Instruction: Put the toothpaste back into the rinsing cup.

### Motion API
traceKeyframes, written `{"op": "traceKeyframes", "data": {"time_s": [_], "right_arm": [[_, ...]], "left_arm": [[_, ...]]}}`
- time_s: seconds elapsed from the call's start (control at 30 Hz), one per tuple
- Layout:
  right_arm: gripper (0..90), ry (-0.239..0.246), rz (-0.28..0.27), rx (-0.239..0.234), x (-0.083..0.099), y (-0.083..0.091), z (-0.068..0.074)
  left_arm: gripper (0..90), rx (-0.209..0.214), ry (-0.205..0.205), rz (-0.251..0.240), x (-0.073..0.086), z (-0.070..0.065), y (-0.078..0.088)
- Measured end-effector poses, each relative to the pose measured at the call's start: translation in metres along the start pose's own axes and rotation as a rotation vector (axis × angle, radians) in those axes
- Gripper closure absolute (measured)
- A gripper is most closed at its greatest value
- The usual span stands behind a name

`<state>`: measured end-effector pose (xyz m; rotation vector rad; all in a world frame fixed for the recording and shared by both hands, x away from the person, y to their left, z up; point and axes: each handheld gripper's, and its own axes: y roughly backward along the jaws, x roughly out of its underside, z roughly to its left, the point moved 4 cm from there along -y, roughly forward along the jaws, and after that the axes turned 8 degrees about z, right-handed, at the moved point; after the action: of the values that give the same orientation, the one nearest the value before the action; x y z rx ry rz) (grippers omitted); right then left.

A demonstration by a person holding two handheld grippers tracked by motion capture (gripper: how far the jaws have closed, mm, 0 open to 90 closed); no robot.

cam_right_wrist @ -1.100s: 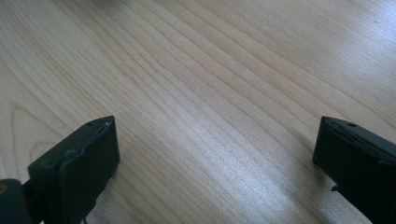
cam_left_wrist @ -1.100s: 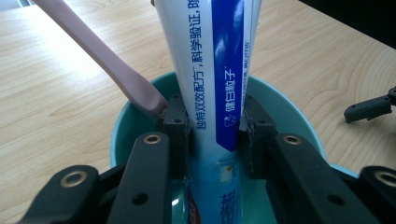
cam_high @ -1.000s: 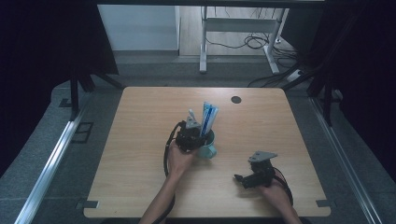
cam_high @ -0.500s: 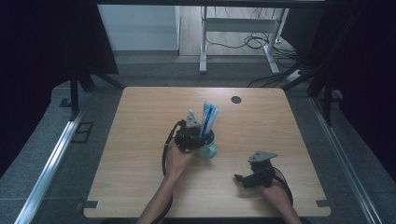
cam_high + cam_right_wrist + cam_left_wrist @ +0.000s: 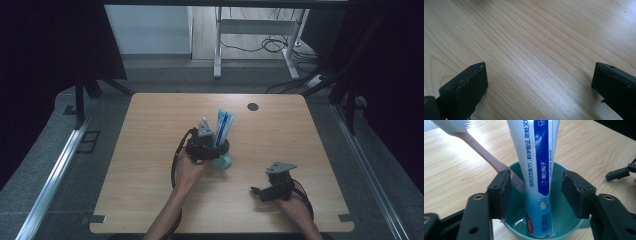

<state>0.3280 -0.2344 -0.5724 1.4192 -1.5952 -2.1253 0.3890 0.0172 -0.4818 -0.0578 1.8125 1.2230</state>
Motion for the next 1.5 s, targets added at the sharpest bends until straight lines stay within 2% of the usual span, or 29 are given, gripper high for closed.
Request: {"op": "traceKeyframes", "data": {"time_s": [0.3, 0.53, 0.9, 1.13, 1.5], "right_arm": [[0.1, 0.000, 0.000, 0.000, 0.000, 0.000, 0.000], [0.1, 0.002, -0.001, 0.001, 0.000, 0.000, 0.000], [0.0, 0.001, 0.000, 0.000, 0.000, 0.000, 0.000], [0.1, 0.001, 0.000, 0.001, 0.000, 0.000, 0.000], [0.1, 0.000, 0.000, 0.001, 0.000, 0.000, 0.000]], "left_arm": [[28.1, 0.006, -0.004, 0.014, -0.002, -0.001, 0.007], [14.4, 0.008, -0.007, 0.028, -0.003, -0.002, 0.012], [5.2, 0.005, -0.022, 0.053, -0.001, 0.001, 0.020], [0.0, -0.008, -0.032, 0.041, 0.002, 0.005, 0.025], [0.0, -0.025, -0.048, 0.032, 0.008, 0.010, 0.033]]}}
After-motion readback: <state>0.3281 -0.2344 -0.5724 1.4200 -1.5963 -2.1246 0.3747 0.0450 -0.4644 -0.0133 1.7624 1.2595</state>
